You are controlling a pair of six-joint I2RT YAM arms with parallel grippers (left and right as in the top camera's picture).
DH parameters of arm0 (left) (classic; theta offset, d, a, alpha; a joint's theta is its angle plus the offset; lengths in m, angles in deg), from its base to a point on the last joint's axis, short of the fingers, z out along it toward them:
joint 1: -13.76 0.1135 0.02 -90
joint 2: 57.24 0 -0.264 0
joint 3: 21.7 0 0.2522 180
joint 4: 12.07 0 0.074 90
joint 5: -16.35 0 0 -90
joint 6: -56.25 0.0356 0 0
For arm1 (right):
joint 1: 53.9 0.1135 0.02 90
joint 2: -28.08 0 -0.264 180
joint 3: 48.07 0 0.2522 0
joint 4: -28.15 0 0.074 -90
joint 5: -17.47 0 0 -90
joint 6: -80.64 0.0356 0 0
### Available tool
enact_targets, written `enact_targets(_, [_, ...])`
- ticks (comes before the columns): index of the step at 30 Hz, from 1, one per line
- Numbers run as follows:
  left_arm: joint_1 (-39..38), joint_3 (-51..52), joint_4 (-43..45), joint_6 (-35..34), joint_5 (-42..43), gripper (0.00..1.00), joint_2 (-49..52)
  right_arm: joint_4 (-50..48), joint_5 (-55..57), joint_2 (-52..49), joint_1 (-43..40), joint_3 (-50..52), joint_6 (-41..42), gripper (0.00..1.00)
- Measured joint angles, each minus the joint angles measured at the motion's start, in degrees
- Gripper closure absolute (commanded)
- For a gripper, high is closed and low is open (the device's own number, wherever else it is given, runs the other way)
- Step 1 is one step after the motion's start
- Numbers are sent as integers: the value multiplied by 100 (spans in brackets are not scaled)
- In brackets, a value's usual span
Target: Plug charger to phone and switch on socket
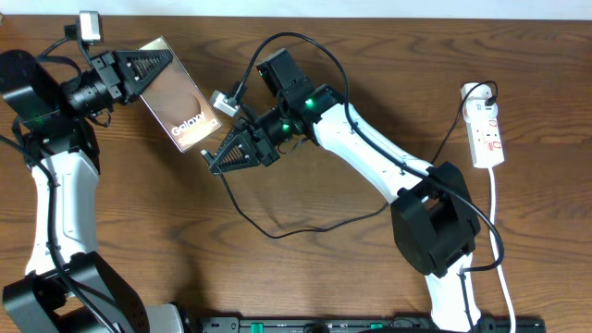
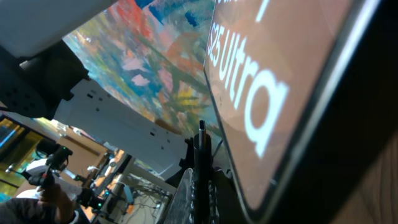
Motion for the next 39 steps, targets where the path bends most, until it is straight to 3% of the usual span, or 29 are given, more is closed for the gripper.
enact_targets(39, [0,-2,0,-2,411,93,0,-210,0,0,-4,0,-4,99])
